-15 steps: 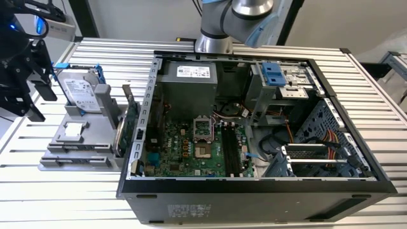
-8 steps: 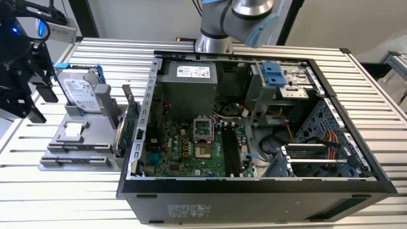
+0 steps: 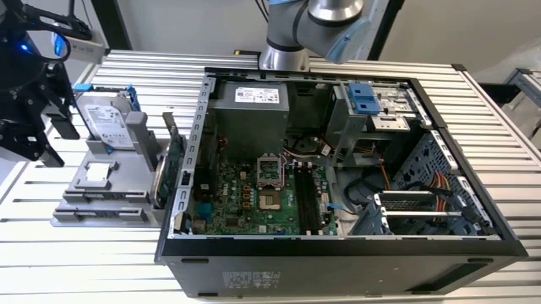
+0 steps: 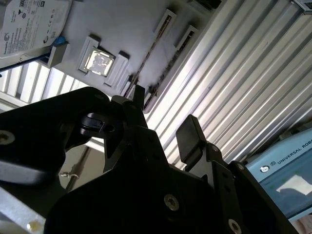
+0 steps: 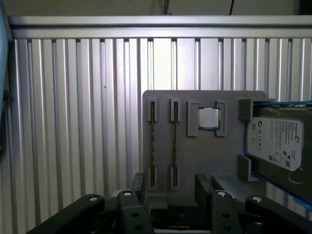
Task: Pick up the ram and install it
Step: 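Pick up the ram and move it above insertion slot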
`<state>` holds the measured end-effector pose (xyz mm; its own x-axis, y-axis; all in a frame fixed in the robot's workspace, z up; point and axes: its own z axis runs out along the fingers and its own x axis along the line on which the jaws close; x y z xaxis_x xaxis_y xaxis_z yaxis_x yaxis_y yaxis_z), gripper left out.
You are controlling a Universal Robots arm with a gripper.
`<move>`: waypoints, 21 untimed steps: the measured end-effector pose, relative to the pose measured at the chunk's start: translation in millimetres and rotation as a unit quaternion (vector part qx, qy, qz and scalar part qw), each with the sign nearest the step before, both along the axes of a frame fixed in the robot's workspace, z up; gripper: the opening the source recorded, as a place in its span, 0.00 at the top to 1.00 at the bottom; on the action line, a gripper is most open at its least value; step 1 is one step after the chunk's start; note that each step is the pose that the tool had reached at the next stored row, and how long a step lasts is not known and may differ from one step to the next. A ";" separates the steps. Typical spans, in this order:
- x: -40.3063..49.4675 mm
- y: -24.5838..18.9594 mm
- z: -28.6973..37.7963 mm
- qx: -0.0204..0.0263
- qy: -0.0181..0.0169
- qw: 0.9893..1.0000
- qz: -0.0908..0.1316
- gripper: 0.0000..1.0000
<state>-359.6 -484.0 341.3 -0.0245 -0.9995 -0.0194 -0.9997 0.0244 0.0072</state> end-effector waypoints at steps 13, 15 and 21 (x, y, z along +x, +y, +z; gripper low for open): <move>0.0 0.0 -13.0 0.000 0.000 1.000 0.000 0.00; 0.0 0.0 -14.9 0.000 0.000 1.000 0.000 0.00; 0.0 0.0 -20.1 0.000 0.000 1.000 0.000 0.00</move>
<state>-359.6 -484.0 321.2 -0.0253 -0.9995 -0.0196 -0.9997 0.0252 0.0072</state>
